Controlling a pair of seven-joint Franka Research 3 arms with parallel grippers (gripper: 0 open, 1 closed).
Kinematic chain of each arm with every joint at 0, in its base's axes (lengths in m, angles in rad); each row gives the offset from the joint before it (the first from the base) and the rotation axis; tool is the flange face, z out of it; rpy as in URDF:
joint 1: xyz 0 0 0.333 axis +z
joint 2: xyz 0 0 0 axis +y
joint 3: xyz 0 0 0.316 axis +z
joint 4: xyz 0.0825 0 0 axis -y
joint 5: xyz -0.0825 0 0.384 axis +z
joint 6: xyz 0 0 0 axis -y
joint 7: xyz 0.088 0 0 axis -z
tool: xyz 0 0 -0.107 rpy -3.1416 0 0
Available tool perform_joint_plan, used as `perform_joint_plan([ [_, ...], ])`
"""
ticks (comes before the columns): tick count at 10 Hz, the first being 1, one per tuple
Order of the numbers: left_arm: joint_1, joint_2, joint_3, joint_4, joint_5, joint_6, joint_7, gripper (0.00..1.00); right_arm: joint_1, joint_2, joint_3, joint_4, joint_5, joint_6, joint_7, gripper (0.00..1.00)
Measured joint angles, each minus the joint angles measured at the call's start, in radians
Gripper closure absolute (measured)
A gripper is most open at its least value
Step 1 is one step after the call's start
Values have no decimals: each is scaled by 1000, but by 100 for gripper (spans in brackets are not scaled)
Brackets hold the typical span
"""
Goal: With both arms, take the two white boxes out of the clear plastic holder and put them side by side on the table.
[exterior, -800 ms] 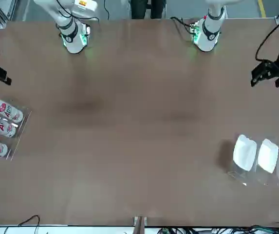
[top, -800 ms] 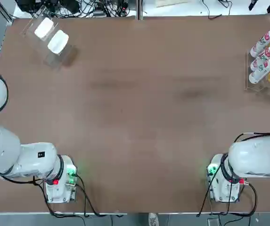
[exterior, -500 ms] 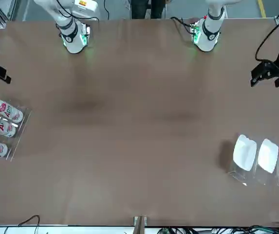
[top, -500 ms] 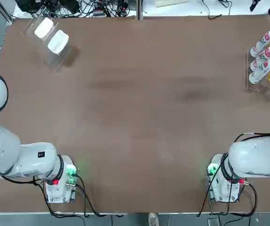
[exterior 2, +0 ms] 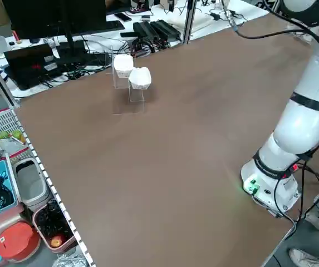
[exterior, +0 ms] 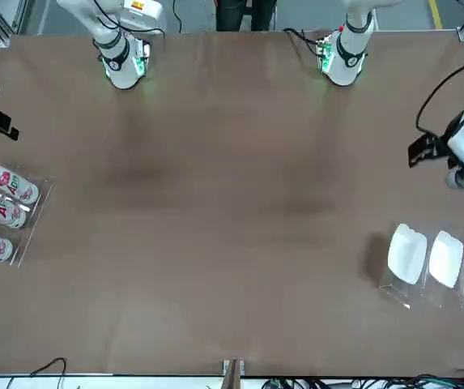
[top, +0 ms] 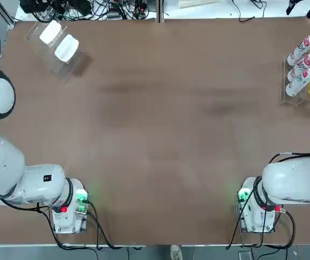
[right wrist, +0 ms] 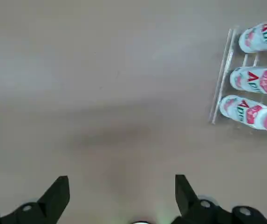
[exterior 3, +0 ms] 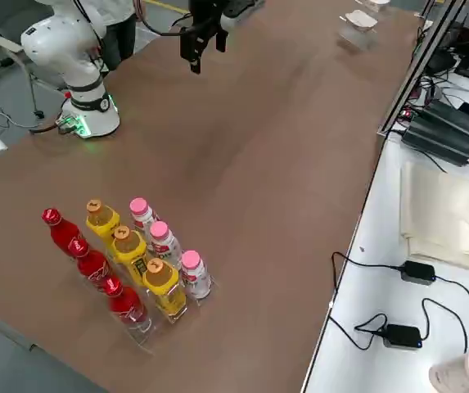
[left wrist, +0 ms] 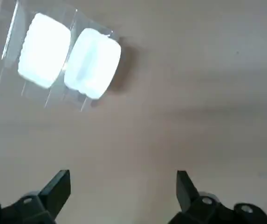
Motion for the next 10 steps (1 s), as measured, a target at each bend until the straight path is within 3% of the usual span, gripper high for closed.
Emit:
perform_joint_plan([
  [3,-22,125,-4,-27,141,93,-17,3,4,-30,15,-150,95,120,0,0],
  [6,-43,220,-8,-75,253,233,-28,10,56,-76,25,-366,208,314,0,0],
  [8,-30,233,-7,-171,310,370,-28,18,165,-87,28,-465,232,418,99,0],
  [10,-16,257,-7,-260,325,517,-27,22,326,-85,36,-581,234,623,251,0],
])
